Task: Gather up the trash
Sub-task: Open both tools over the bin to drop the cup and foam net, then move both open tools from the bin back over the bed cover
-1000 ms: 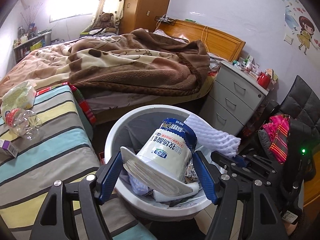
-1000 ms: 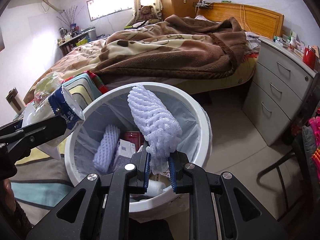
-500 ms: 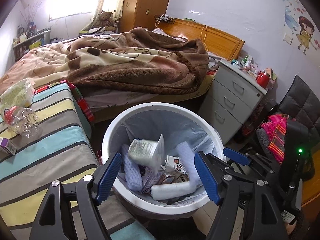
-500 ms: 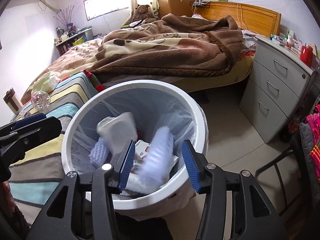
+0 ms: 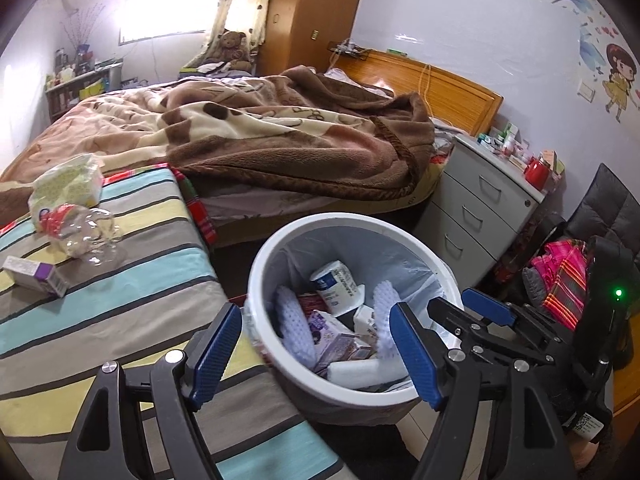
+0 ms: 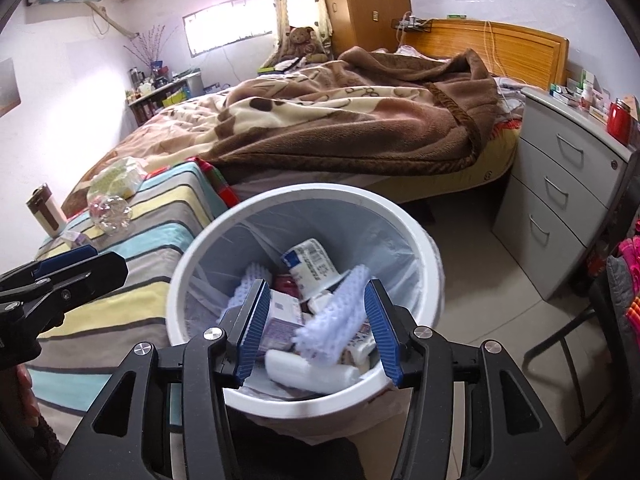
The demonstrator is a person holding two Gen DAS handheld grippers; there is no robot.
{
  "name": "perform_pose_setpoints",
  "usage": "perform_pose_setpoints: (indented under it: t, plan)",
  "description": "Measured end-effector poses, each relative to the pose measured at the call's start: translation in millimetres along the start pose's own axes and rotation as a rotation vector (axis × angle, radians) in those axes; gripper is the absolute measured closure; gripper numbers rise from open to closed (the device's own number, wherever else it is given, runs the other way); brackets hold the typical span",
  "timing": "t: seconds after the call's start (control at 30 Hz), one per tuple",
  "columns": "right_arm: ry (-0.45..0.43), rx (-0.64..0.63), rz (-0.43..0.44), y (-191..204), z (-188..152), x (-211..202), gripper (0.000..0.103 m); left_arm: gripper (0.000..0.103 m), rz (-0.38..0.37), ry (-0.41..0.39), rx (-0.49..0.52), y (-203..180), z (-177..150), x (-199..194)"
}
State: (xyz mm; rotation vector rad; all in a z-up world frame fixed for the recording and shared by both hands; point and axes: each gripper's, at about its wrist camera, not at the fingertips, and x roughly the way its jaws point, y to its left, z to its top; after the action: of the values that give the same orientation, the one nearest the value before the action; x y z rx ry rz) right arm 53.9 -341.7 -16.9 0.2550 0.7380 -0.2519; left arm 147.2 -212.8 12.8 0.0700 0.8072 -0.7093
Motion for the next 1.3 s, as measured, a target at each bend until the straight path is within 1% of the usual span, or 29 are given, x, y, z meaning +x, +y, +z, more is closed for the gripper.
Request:
perform_pose_setpoints:
  t: [0.07,0.2,0.47,0.67,0.87,1.13,1.3]
  plan:
    - [-0.007,-0.004,0.011,3.8,0.9,0.2,0.051,0.027,-0.002,-0.005,-0.011,4.9,0.2,-5.3]
    - [-0.023,-0.012,0.038,13.0,2.3,0.2,0.046,0.027,0.029,-0.027,-0.025,17.9,-0.8,-16.9]
    - [-0.034,-0.035,0.081,34.8,6.7,4.5,0.044,0.027,0.066,-0.039,-0.064,44.2,-1.9,-29.7]
    - [-0.039,-0.069,0.120,56.3,11.5,10.8,0.042,0.027,0.107,-0.052,-0.108,73.8,-2.8,-39.0]
    - [-0.044,-0.106,0.169,78.7,17.9,20.4,0.038,0.027,0.159,-0.060,-0.178,115.8,-4.5,-46.6]
    - [-0.037,-0.205,0.221,115.6,32.1,42.5,0.038,0.027,0.232,-0.065,-0.265,171.9,-7.1,-52.8]
    - [-0.028,-0.261,0.296,140.0,44.8,58.4,0.038,0.027,0.296,-0.069,-0.320,209.7,-6.2,-57.2]
